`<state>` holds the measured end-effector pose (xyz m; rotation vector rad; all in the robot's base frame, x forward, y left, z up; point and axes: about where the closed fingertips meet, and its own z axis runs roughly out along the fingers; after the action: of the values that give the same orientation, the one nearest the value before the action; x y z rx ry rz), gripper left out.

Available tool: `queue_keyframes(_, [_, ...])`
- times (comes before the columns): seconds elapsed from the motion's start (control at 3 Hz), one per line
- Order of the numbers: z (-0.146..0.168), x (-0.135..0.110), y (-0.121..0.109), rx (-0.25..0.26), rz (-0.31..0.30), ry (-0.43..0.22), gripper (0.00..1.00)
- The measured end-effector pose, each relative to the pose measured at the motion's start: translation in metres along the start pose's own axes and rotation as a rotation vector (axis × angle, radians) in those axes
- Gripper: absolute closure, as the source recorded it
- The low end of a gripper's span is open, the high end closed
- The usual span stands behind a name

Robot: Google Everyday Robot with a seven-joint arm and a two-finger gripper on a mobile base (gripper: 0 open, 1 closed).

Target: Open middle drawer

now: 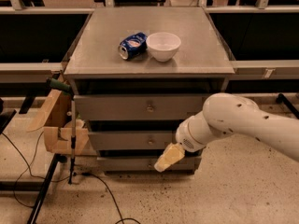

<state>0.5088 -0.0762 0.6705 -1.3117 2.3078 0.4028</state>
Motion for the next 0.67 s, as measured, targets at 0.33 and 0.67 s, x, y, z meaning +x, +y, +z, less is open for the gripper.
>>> queue_keyframes(0.33, [0.0,0.0,0.0,0.0,0.0,0.0,0.0])
queue_keyframes(0.67, [0.013,-0.005,-0.017,0.026,0.011,-0.034,0.0])
